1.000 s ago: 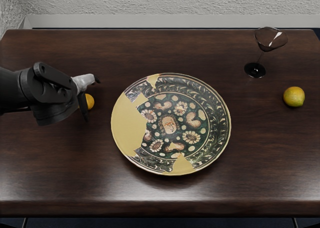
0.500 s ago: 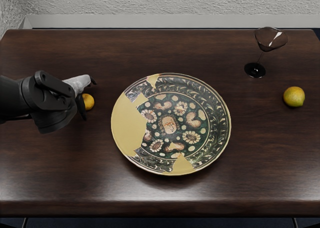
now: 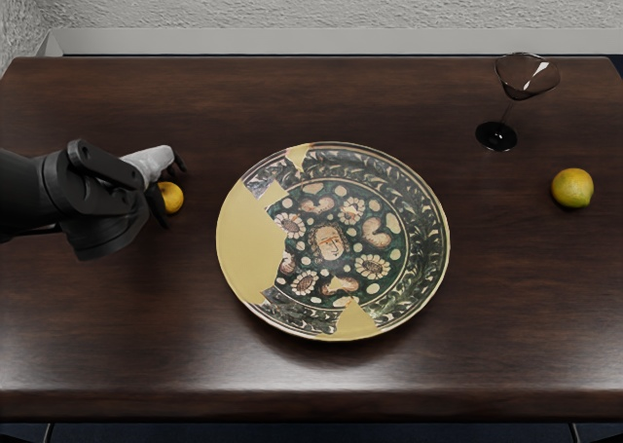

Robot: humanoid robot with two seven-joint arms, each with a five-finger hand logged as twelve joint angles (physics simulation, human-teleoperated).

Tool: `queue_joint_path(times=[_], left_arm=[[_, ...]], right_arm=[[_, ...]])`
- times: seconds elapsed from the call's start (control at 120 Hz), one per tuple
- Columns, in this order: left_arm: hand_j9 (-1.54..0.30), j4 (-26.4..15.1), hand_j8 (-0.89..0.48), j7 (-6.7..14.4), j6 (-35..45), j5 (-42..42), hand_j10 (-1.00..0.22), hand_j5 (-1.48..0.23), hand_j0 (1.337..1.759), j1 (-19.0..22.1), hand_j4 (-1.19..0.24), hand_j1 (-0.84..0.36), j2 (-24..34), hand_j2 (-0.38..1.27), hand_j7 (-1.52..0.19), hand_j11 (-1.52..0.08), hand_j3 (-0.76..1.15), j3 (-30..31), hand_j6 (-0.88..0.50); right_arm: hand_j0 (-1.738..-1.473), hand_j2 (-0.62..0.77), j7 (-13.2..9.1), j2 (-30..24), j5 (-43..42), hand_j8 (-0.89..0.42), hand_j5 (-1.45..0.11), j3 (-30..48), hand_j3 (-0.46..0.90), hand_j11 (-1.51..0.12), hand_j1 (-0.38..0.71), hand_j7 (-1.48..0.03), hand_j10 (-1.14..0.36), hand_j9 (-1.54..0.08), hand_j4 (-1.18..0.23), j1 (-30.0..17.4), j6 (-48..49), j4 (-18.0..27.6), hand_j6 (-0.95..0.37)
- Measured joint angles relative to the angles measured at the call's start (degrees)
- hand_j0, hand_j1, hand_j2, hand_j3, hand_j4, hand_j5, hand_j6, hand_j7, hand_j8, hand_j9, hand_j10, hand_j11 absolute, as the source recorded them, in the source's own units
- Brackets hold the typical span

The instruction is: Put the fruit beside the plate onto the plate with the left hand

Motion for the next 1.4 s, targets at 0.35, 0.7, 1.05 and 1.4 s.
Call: queue_joint_path(times=[0.35,0.7,1.05,1.4], left_arm=[[-0.50,0.2,-0.39,0.0,-0.1,-1.0,-0.38,-0.50,1.658,0.0,-0.38,-0.11,-0.1,0.08,-0.50,-0.50,0.00,0.1,-0.39],[-0.58,0.2,-0.44,0.0,-0.2,-1.7,-0.44,-0.58,1.658,0.0,-0.44,-0.18,-0.4,0.09,-0.58,-0.58,0.00,0.0,-0.44],[-0.81,0.0,-0.48,0.1,-0.7,-1.8,-0.61,-0.79,1.655,-0.1,-0.62,-0.29,-0.4,0.23,-0.80,-0.81,0.00,0.0,-0.47],[-1.01,-0.4,-0.45,0.2,-1.0,-3.6,-0.75,-0.99,1.655,-0.8,-0.76,-0.27,-0.3,0.34,-1.00,-1.01,-0.04,-0.3,-0.42]], right_arm=[[-1.658,0.00,0.0,0.0,0.0,0.00,0.00,0.0,0.00,0.00,-0.35,0.00,0.00,0.00,0.00,0.0,0.0,0.0,0.00],[-1.658,0.00,0.0,0.0,0.0,0.00,0.00,0.0,0.00,0.00,-0.35,0.00,0.00,0.00,0.00,0.0,0.0,0.0,0.00],[-1.658,0.00,0.0,0.0,0.0,0.00,0.00,0.0,0.00,0.00,-0.35,0.00,0.00,0.00,0.00,0.0,0.0,0.0,0.00],[-1.658,0.00,0.0,0.0,0.0,0.00,0.00,0.0,0.00,0.00,-0.35,0.00,0.00,0.00,0.00,0.0,0.0,0.0,0.00]])
